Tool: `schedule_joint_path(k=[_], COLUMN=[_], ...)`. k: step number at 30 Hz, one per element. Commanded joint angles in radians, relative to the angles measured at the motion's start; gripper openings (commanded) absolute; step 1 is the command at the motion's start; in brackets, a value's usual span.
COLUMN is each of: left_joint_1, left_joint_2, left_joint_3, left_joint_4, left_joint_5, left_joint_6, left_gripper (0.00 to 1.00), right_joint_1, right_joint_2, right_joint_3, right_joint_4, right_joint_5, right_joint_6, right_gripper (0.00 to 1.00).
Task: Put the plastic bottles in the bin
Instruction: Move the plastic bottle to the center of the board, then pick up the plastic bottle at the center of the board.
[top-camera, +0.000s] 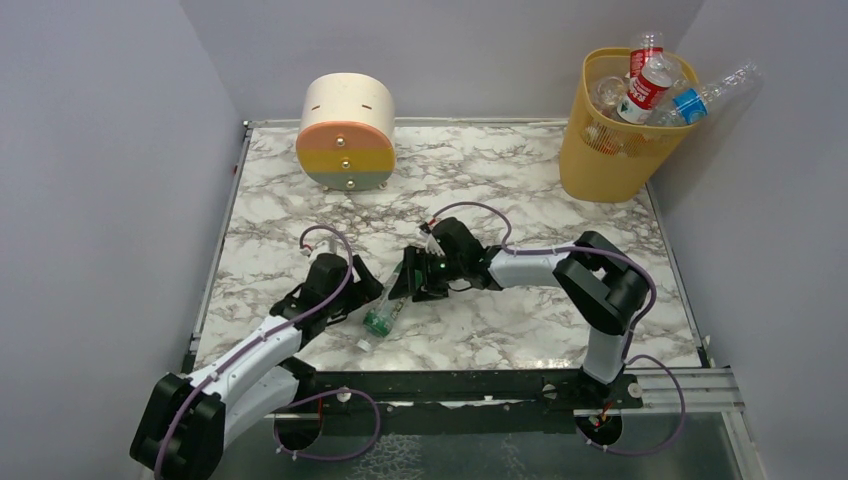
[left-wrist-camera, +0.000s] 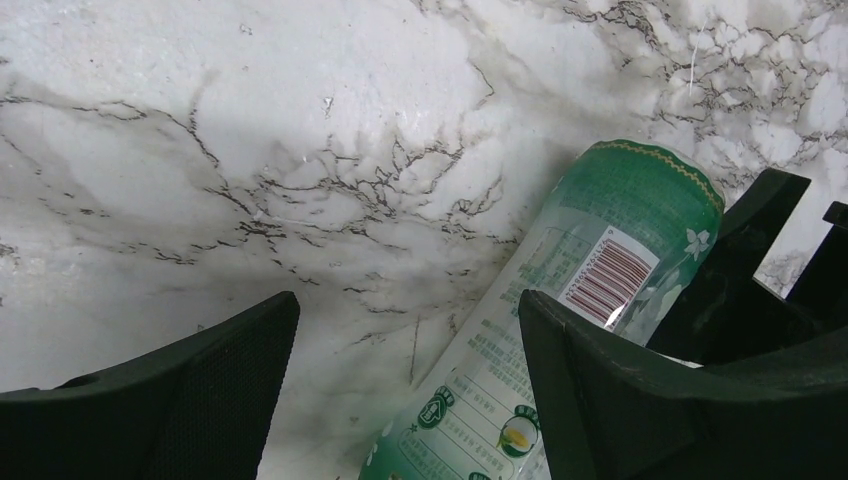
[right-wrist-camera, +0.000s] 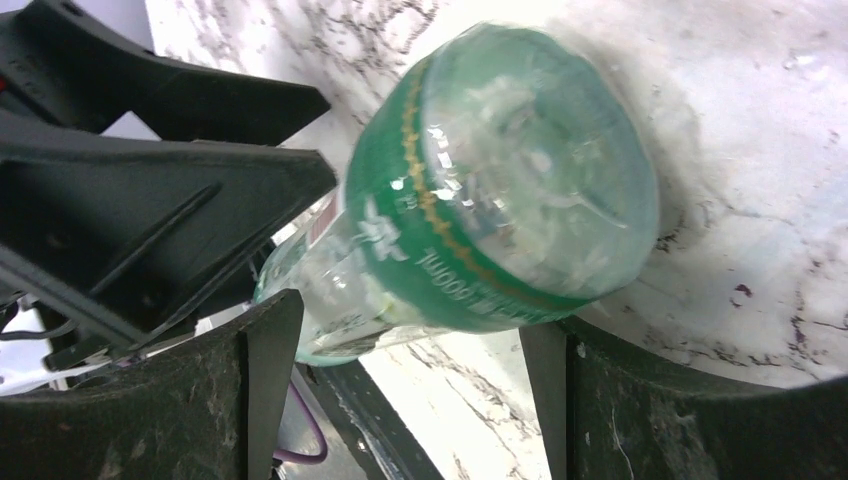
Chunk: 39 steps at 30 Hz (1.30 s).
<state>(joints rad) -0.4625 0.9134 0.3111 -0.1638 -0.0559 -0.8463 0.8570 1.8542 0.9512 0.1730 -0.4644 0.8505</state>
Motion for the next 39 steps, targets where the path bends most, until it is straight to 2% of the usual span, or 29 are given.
schedule_joint_path(k=[1, 15, 31, 39], left_joint_1=[-0.010, -0.011, -0.011, -0.012], left_joint_2=[-0.045, -0.080, -0.072, -0.077], left_joint_3=[-0.031, -0.031, -0.018, -0.007], left_joint_4=[-0.016, -0.041, -0.031, -0.041], left_joint_5=[0.033, 0.028, 0.024, 0.026], left_joint_6=[-0.026, -0.027, -0.010, -0.001], left_gripper=[0.86, 0.86, 0.86, 0.86], right_joint_1=[-0.004, -0.026, -0.026, -0.026], right_joint_2=[0.014, 0.079, 0.195, 0.251], right_joint_3=[0.017, 0.144, 0.261, 0.334], right_joint_4=[-0.007, -0.071, -0.238, -0.342], right_joint_5=[0.040, 0.081, 0.156, 0.257], right_joint_6=[0.031, 0.044, -0.096, -0.194], right_gripper=[0.82, 0.90, 0.88, 0.87])
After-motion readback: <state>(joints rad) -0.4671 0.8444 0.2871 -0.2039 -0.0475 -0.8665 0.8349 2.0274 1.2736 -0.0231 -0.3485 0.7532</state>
